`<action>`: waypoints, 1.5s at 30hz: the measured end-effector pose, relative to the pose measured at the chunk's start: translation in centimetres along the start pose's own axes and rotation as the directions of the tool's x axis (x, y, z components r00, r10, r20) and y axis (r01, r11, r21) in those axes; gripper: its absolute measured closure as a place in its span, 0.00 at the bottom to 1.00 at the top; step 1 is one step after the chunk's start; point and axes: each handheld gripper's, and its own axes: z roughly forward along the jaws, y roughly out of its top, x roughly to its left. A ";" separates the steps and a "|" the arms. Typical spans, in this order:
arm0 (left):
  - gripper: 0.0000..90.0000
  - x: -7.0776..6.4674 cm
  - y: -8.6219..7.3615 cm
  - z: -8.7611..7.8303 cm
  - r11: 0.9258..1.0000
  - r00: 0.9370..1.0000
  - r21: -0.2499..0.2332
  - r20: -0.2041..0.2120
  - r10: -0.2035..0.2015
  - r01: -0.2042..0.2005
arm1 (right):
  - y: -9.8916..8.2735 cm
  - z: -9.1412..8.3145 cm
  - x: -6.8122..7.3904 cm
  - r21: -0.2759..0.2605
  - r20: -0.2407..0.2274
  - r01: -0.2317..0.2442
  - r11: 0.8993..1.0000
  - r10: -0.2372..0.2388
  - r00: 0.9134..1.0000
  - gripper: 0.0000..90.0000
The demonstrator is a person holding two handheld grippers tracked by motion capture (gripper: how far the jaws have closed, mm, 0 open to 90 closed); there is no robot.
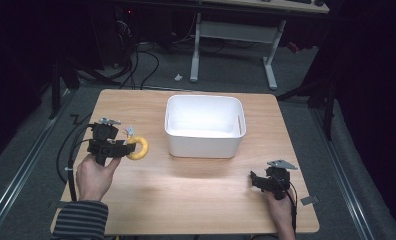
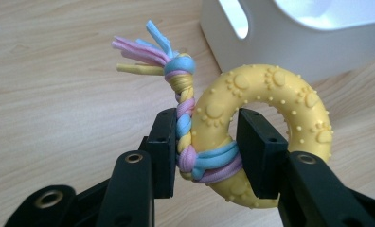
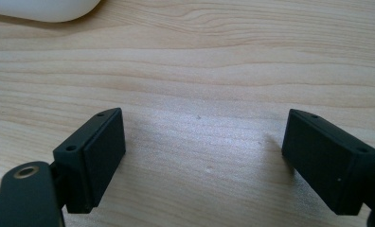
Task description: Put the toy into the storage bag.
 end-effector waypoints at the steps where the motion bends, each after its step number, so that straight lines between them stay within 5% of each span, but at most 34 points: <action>1: 0.67 0.0 0.4 0.0 1.000 1.000 -0.003 -0.003 0.001 -0.001 | 0.0 0.0 0.0 0.002 -0.001 0.002 1.000 -0.001 1.000 0.16; 21: 0.67 -0.2 4.2 -0.4 0.999 1.000 -0.039 0.013 0.002 -0.002 | 0.0 0.0 0.0 0.000 -0.004 0.001 1.000 -0.001 1.000 0.16; 35: 0.67 -1.0 6.7 -0.9 0.998 0.999 -0.049 -0.003 0.044 -0.044 | 0.0 0.0 0.0 0.000 -0.004 0.002 1.000 -0.002 1.000 0.16; 45: 0.67 -1.9 8.6 -0.4 0.997 0.998 -0.047 0.036 0.056 -0.054 | 0.0 0.0 0.0 0.000 -0.004 0.002 1.000 -0.002 1.000 0.16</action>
